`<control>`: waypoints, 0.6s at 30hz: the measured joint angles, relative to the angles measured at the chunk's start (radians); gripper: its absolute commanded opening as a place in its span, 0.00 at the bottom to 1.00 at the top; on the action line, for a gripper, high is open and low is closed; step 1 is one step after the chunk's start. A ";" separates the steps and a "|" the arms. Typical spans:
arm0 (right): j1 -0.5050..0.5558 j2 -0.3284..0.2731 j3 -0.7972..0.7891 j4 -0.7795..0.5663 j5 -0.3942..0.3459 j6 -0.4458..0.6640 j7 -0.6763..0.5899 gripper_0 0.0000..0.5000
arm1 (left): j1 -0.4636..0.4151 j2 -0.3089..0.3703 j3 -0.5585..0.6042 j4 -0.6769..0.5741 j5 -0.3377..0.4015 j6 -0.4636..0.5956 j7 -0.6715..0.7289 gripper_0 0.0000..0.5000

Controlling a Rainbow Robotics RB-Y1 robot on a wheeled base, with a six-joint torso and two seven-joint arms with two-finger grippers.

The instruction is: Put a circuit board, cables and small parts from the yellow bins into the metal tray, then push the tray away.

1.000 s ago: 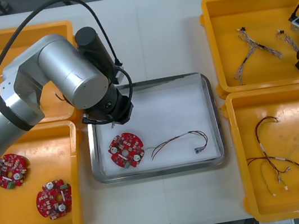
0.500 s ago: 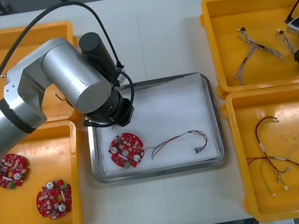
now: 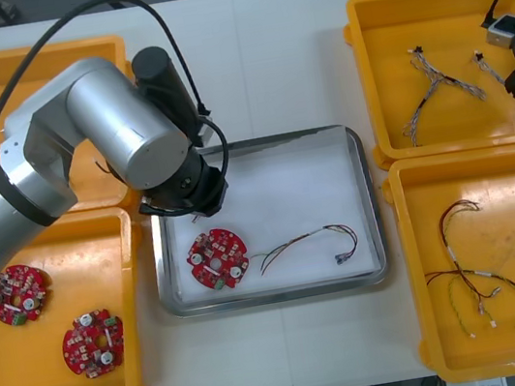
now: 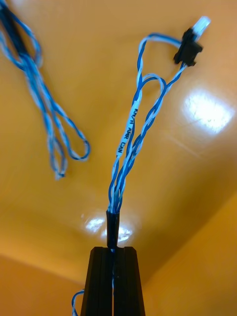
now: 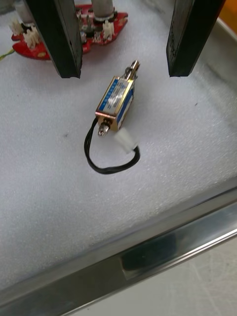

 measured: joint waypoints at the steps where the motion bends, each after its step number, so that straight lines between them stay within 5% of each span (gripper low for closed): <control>1: 0.000 0.000 -0.003 -0.026 0.001 0.032 0.000 0.00 | 0.000 0.000 0.019 -0.010 0.006 0.024 0.000 1.00; 14: 0.000 0.000 -0.014 -0.374 -0.004 0.427 0.000 0.00 | -0.015 0.020 0.289 -0.069 0.068 0.238 0.000 1.00; 18: 0.000 0.000 -0.014 -0.472 -0.029 0.448 0.000 0.00 | -0.027 0.029 0.352 -0.057 0.066 0.277 0.000 1.00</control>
